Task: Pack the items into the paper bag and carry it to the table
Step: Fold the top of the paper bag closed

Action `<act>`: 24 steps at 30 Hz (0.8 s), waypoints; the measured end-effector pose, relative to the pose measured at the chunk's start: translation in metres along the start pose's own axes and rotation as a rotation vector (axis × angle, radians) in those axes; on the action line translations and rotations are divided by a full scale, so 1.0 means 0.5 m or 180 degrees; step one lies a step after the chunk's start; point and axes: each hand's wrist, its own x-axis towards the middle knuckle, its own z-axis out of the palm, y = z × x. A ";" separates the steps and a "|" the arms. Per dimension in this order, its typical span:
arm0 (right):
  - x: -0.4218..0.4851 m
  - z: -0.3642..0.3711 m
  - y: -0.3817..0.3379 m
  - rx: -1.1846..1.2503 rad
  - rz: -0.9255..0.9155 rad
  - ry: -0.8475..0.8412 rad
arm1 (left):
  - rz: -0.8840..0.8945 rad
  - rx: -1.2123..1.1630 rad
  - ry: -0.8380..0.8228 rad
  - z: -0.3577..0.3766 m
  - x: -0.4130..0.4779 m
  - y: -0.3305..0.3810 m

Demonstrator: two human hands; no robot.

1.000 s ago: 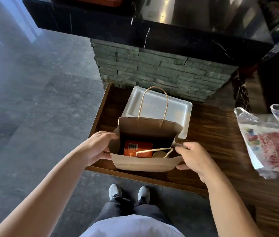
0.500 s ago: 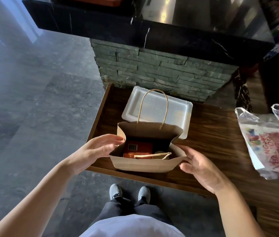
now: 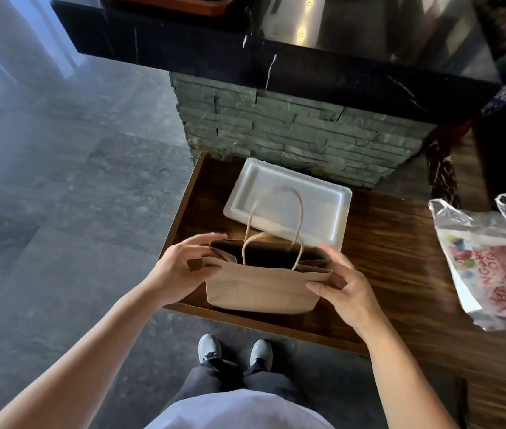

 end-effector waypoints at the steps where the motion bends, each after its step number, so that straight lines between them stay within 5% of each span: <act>1: 0.002 0.003 0.001 0.0135 0.0100 0.0055 | -0.0101 -0.0314 0.0016 0.005 0.002 -0.001; 5: 0.015 0.023 0.020 0.0140 0.0310 0.0751 | -0.0750 -0.1195 0.0564 0.033 0.017 -0.015; 9: 0.011 0.045 0.042 0.0461 0.0524 0.0832 | -0.1315 -0.0864 0.0455 0.057 0.022 -0.035; 16: 0.005 0.063 0.045 -0.0373 0.0746 0.0969 | -0.2063 -0.1095 0.0568 0.082 0.026 -0.045; 20: 0.002 0.077 0.037 -0.0742 0.0641 0.1136 | -0.1730 -0.0243 0.0687 0.099 0.025 -0.042; 24: -0.008 0.078 0.035 -0.1573 -0.0276 0.1203 | -0.0485 0.0477 0.0561 0.097 0.013 -0.050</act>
